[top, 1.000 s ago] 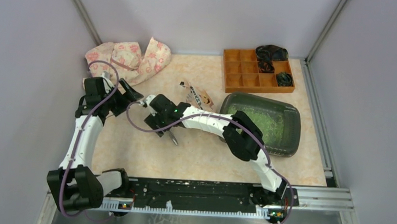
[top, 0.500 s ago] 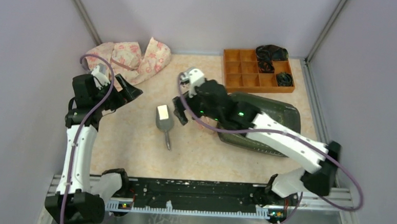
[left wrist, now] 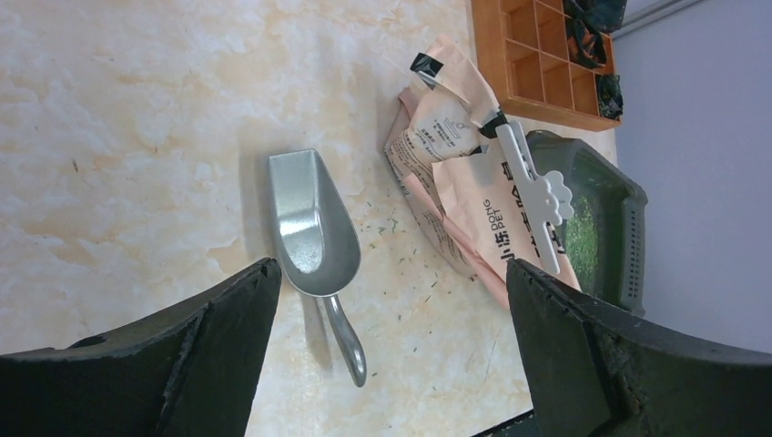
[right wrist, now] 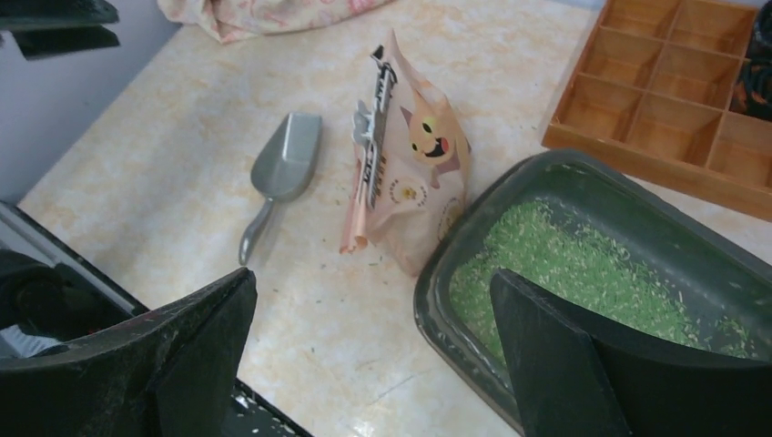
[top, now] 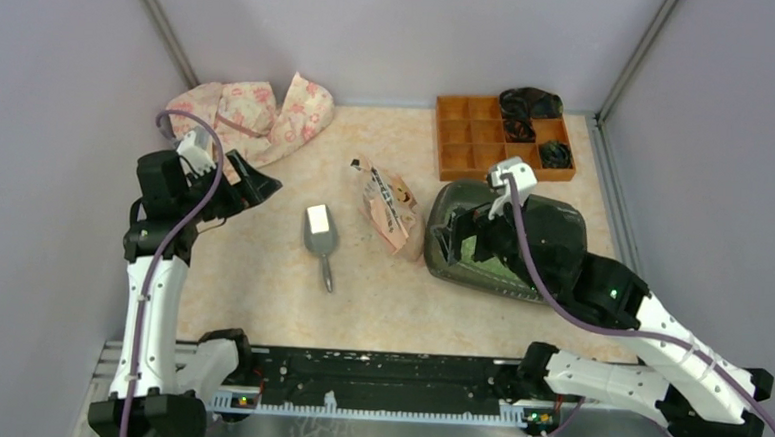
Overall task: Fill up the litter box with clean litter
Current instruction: Reset both arms
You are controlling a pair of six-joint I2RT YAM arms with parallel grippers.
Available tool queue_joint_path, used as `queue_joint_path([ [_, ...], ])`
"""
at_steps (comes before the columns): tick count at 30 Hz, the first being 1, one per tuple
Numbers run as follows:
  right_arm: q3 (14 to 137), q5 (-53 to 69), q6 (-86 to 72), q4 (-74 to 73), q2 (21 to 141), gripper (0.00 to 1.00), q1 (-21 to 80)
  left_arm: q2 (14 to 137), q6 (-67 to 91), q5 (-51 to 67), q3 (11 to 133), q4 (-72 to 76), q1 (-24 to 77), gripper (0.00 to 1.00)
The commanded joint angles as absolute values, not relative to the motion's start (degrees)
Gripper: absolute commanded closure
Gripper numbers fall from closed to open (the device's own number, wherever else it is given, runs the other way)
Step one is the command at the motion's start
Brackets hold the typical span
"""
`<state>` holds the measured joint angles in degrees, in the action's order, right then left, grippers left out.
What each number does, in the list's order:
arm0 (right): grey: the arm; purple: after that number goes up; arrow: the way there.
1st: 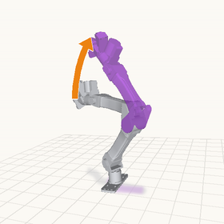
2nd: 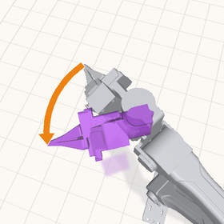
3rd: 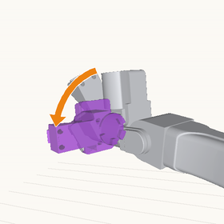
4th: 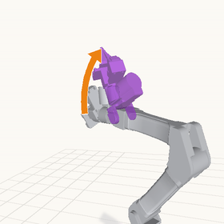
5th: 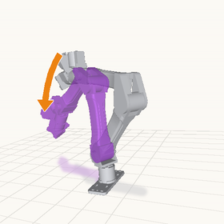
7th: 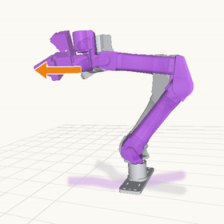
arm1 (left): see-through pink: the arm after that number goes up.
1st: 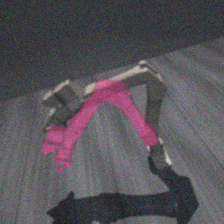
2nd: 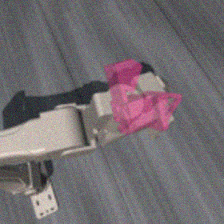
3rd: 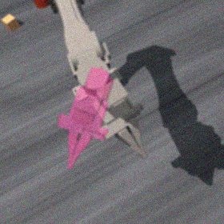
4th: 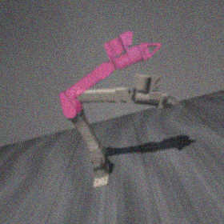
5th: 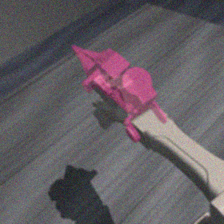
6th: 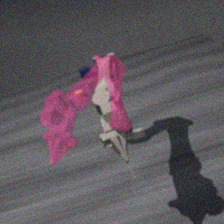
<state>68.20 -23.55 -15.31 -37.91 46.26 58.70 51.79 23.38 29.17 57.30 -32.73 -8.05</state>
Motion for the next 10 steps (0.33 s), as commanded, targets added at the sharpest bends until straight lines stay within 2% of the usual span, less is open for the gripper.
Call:
queue_joint_path([
  [1, 66.6, -25.9, -17.3, -39.7, 46.8, 0.02, 58.4, 52.0, 22.1, 29.5, 57.0, -32.7, -7.7, 0.01],
  [10, 66.2, -25.1, -17.1, -38.1, 50.9, 0.02, 58.4, 51.8, 22.0, 28.8, 57.4, -32.8, -7.6, 0.01],
])
